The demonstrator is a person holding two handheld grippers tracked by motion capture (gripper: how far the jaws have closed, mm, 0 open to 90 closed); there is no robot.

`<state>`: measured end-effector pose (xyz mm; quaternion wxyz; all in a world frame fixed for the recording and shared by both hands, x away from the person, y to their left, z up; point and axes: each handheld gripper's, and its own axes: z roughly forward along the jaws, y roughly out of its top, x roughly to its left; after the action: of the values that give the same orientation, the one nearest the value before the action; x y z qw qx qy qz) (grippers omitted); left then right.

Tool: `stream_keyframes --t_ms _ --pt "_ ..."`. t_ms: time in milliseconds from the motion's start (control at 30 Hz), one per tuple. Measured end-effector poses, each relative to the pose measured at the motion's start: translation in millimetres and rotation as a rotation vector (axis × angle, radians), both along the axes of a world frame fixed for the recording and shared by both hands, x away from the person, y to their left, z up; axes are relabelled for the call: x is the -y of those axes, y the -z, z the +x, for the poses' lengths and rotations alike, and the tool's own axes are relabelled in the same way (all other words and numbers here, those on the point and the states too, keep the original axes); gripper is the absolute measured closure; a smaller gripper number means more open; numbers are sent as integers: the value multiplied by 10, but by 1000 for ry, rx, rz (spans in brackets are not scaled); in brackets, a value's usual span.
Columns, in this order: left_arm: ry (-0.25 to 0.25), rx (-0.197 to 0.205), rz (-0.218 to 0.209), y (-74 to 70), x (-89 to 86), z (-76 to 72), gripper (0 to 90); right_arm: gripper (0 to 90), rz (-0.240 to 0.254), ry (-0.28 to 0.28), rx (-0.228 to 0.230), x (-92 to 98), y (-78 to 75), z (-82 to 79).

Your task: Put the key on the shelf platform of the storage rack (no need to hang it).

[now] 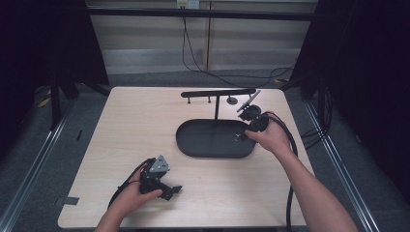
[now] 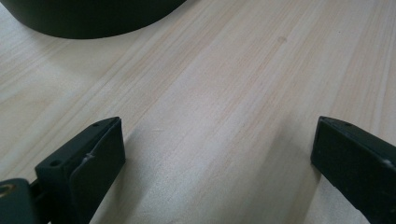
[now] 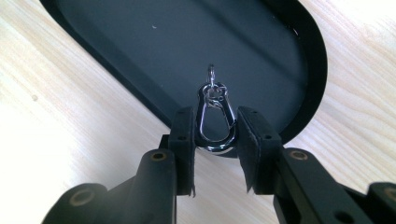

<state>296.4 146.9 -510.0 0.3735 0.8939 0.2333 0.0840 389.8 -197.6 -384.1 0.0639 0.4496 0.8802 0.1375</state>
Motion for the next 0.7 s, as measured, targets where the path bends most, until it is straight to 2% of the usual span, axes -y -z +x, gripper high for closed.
stream_keyframes --t_ms 700 --pt "-4 -4 -6 2 3 -3 26 686 -12 17 -4 -39 119 131"
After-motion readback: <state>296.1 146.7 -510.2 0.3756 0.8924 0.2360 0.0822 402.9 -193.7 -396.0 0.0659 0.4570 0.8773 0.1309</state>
